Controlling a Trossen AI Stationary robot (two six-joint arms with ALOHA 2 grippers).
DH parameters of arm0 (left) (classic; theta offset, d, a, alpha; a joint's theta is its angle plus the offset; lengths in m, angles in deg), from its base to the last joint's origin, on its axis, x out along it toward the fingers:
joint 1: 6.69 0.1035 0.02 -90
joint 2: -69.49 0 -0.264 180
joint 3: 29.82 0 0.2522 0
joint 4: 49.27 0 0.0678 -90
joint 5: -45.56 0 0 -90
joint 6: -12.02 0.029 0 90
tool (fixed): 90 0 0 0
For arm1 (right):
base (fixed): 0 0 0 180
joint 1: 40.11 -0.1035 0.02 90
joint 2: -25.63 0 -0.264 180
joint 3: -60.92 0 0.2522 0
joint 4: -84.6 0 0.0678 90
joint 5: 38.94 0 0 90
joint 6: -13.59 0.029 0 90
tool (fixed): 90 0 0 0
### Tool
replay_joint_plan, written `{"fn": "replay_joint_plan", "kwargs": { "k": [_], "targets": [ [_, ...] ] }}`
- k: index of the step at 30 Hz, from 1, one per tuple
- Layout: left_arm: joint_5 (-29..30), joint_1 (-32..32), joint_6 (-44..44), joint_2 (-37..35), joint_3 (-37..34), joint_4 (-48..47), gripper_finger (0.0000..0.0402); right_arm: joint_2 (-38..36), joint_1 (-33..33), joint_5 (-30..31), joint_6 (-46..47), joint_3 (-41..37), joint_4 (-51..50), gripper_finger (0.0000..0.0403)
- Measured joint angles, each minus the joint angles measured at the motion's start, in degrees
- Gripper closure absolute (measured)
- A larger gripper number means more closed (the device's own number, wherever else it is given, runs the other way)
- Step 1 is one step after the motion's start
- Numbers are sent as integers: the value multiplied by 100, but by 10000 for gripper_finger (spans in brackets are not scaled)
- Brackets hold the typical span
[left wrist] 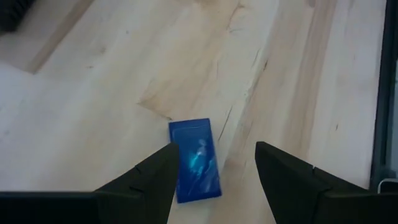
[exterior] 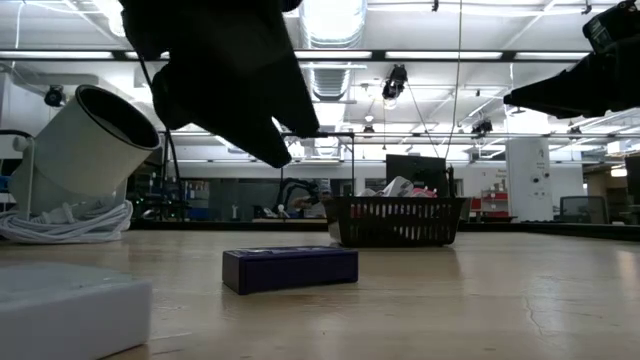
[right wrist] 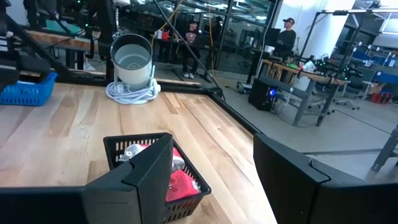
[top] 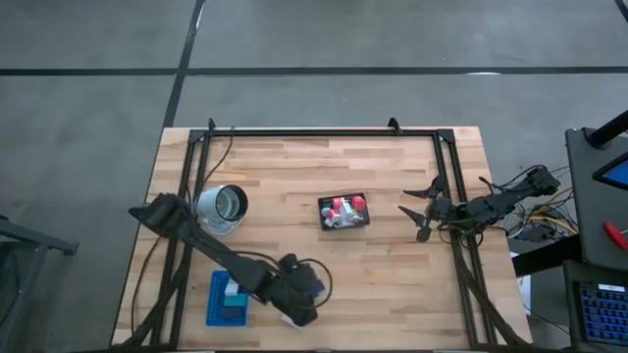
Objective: Pick & Place Office items
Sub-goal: Put the blue digital timer into the blue bin
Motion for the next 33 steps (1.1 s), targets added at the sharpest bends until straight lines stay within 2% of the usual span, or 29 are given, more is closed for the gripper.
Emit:
{"fn": "replay_joint_plan", "kwargs": {
  "k": [14,33],
  "targets": [
    [-413,350,-209,155,-40,-259,183,0,2,0,-2,2,0,186],
    [-809,382,32,359,-103,-28,183,-2,2,0,-4,0,0,186]
  ]
}}
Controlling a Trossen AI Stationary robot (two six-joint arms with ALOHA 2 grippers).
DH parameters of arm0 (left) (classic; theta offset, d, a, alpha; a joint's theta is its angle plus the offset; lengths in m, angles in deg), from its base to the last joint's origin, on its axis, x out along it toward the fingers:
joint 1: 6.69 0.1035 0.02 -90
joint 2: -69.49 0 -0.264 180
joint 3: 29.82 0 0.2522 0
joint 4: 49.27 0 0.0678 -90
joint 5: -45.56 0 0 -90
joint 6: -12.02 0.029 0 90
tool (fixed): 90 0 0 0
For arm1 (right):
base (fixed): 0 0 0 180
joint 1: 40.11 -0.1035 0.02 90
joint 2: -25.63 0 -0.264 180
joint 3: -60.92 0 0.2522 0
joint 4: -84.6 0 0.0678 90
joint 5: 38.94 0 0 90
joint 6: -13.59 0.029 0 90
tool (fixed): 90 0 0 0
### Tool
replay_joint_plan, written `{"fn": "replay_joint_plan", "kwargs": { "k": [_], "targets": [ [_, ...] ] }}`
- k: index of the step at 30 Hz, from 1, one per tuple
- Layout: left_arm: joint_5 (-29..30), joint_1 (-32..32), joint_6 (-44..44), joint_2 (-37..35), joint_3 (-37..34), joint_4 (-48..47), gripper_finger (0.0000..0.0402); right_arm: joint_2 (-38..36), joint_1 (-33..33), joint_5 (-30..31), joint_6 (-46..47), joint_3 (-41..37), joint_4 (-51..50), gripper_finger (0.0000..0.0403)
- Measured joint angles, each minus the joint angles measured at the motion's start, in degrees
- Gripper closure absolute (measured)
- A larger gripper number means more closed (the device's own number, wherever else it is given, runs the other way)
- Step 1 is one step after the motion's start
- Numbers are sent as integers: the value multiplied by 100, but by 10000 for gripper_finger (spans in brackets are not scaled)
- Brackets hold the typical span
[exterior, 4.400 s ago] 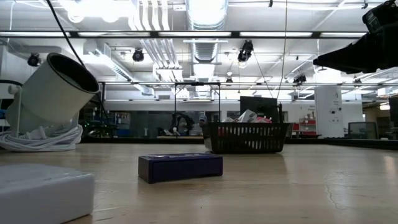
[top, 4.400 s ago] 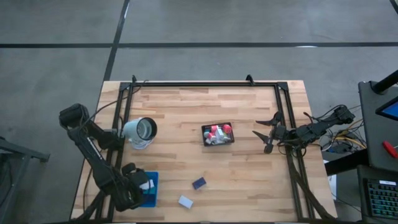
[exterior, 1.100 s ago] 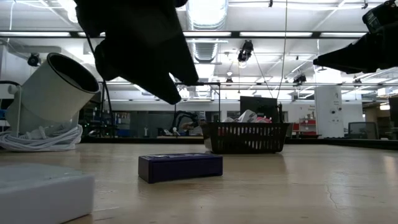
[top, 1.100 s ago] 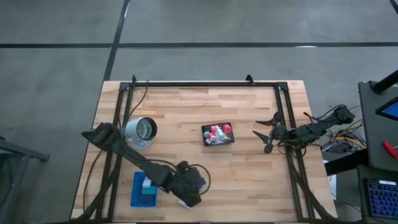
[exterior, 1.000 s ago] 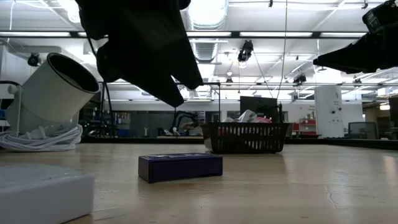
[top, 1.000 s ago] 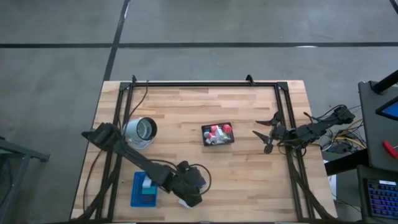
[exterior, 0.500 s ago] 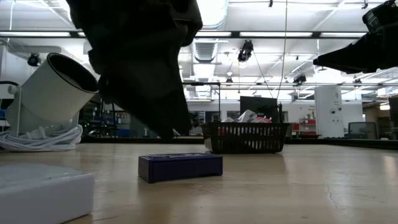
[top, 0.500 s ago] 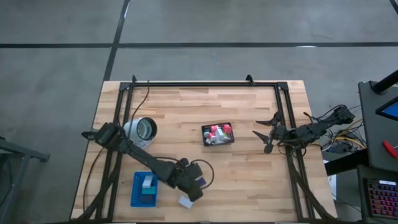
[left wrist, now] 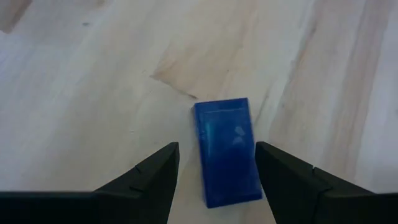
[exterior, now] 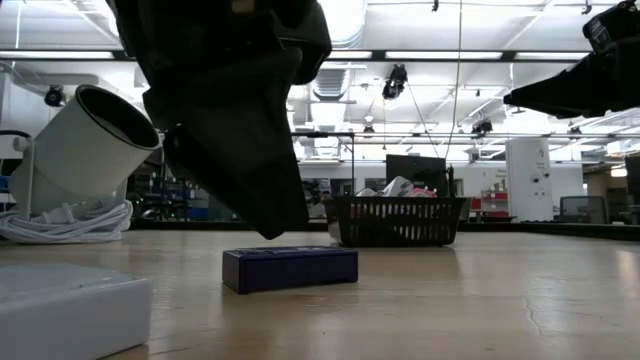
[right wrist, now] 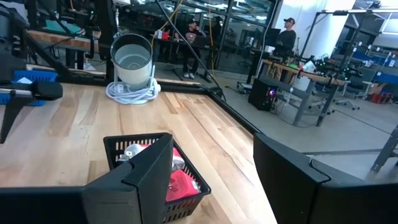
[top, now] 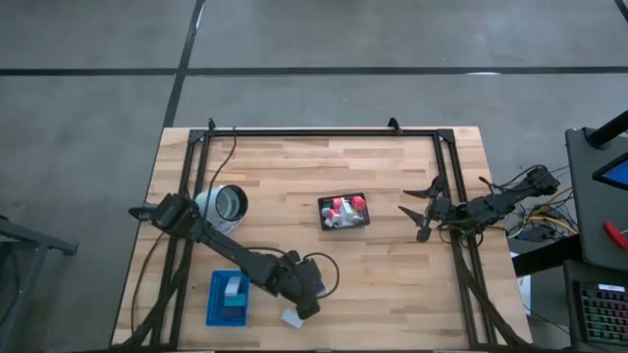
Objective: Pick & Place Office items
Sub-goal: Put the blue digital timer into the blue bin
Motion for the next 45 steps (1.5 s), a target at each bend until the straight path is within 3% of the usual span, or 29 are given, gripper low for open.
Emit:
{"fn": "replay_joint_plan", "kwargs": {
  "k": [30,45],
  "targets": [
    [-312,52,240,321,0,293,188,0,-2,0,0,0,0,186],
    [-292,63,308,332,-4,306,316,0,-1,0,11,0,0,186]
  ]
}}
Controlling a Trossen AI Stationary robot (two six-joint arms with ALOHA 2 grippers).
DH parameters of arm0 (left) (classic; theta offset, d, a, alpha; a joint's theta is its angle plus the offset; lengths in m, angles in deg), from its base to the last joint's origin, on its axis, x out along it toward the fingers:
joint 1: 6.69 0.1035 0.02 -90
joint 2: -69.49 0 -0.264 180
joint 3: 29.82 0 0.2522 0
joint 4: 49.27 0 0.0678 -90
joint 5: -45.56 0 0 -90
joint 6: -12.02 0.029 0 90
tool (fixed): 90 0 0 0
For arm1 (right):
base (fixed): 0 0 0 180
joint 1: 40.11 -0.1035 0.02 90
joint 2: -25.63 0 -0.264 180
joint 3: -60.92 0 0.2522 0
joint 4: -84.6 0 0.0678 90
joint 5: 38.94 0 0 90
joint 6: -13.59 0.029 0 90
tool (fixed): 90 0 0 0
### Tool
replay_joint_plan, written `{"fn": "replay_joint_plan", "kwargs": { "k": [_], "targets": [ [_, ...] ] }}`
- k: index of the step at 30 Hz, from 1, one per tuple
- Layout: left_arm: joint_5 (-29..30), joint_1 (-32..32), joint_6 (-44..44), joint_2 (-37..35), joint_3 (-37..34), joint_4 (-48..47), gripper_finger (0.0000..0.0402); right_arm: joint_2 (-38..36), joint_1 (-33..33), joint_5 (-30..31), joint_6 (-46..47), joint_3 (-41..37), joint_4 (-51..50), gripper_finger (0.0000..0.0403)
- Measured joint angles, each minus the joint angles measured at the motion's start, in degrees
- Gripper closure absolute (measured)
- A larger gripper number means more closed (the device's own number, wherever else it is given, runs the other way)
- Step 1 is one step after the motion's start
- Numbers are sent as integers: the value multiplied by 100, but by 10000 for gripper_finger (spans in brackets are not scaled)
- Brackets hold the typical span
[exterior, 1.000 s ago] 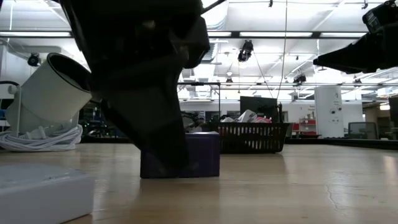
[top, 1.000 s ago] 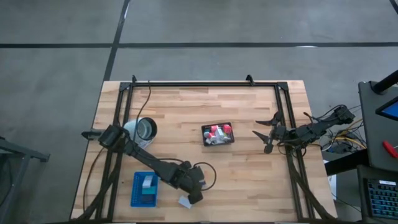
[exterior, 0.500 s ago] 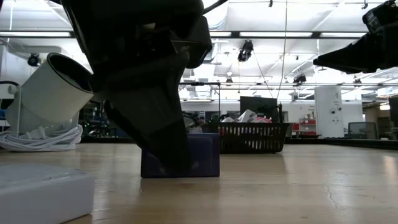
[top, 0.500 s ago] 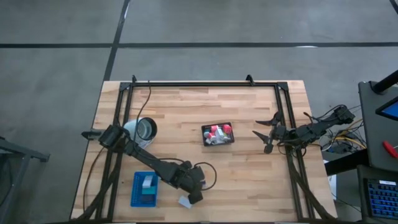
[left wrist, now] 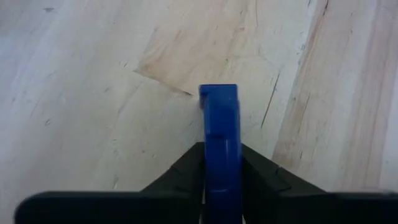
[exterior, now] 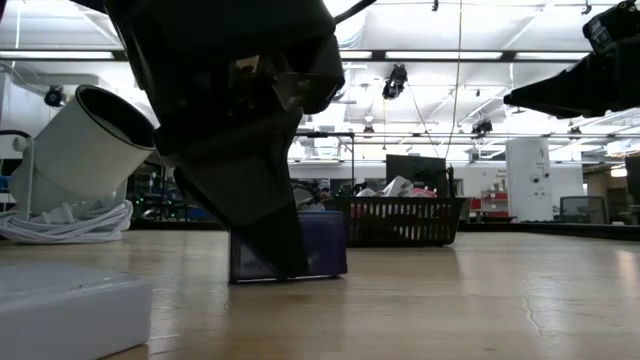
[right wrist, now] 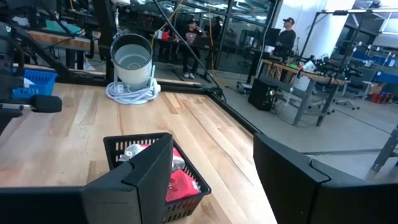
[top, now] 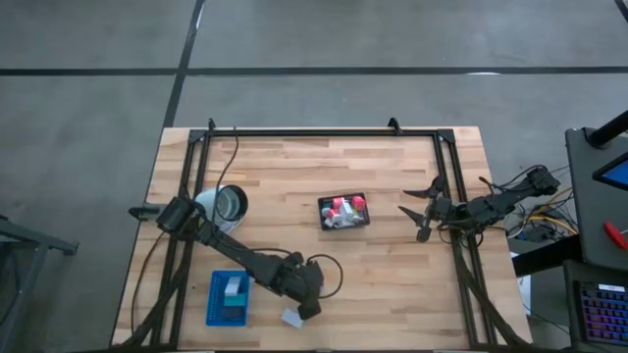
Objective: Pick & Place Office items
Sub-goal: Put the blue digital timer into the blue bin
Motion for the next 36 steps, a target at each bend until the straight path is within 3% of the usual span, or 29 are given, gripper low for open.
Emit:
{"fn": "replay_joint_plan", "kwargs": {
  "k": [5,22,33,36],
  "targets": [
    [-6,-4,0,0,0,31,344,0,2,0,0,0,0,186],
    [-20,17,149,-45,0,-17,339,0,1,0,-6,2,0,186],
    [111,96,448,-805,-2,-841,339,2,1,0,-11,2,0,186],
    [374,96,287,-1102,-2,-1097,339,2,0,0,-2,0,0,186]
  ]
}}
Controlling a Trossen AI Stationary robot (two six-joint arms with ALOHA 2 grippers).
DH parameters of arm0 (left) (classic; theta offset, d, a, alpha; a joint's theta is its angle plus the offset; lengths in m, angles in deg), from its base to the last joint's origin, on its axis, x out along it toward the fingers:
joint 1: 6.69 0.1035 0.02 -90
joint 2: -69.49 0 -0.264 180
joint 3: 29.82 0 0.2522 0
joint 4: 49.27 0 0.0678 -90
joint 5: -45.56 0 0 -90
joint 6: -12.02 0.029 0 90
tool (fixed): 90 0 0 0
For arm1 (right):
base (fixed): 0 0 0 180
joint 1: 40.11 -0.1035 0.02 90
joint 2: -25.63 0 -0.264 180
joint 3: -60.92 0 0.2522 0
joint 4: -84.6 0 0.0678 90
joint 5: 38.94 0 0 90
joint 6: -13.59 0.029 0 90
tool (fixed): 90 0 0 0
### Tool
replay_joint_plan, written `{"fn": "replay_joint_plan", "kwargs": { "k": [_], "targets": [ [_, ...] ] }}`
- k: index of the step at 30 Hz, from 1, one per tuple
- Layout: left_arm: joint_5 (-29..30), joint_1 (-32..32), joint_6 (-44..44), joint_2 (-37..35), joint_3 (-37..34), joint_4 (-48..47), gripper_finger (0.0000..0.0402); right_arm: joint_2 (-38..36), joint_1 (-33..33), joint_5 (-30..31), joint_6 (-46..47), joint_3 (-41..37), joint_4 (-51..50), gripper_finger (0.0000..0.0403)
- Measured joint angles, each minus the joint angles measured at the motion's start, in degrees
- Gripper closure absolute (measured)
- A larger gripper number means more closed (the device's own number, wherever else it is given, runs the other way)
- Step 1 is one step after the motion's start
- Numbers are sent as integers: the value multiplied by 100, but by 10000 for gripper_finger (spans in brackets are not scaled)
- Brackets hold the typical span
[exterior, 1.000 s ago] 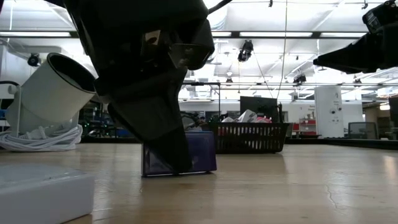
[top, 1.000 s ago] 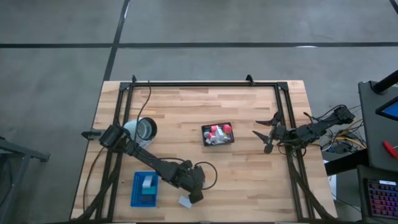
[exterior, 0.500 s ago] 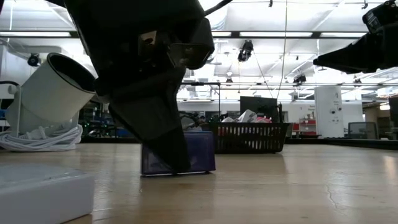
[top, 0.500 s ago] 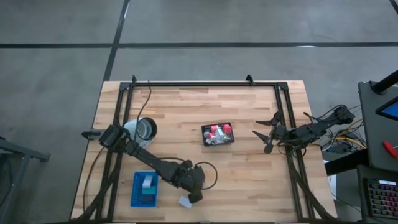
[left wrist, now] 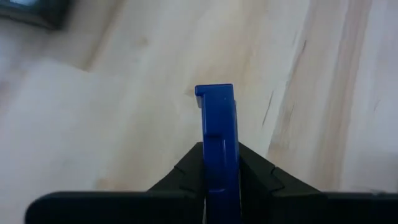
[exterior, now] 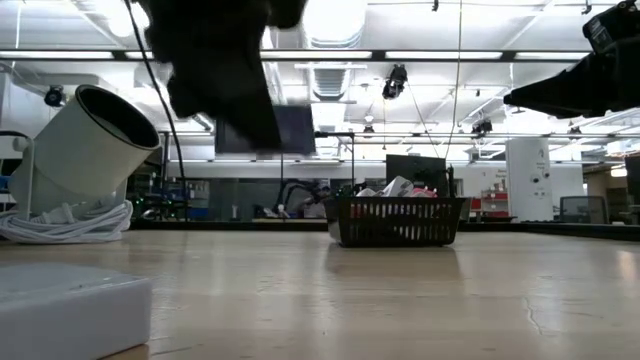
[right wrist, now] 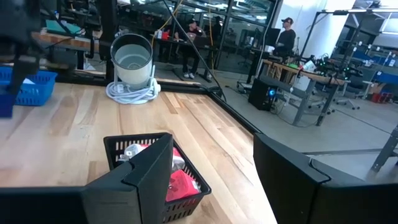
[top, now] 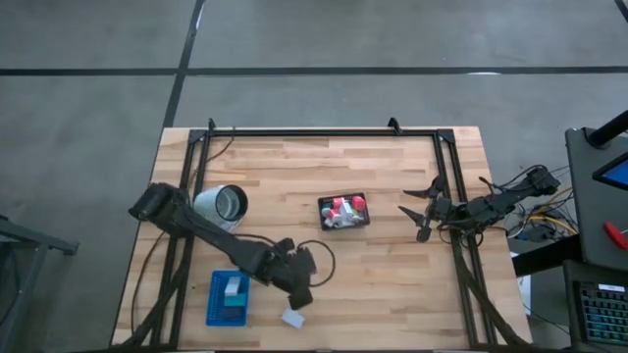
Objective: Pick & Place Office items
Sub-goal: Put the blue digital timer into the blue bin
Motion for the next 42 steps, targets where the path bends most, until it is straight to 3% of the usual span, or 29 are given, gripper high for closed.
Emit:
{"fn": "replay_joint_plan", "kwargs": {
  "k": [7,16,24,42],
  "targets": [
    [334,-23,-399,-808,0,-700,339,-2,1,0,-7,0,0,186],
    [998,-451,-1601,-1630,0,-1923,339,-2,-1,0,-9,0,0,186],
    [1245,-1123,-3307,-1739,0,-2960,339,0,0,0,1,0,0,186],
    [1161,-2469,-6256,-1737,-338,-3806,339,0,1,0,2,0,0,186]
  ]
}}
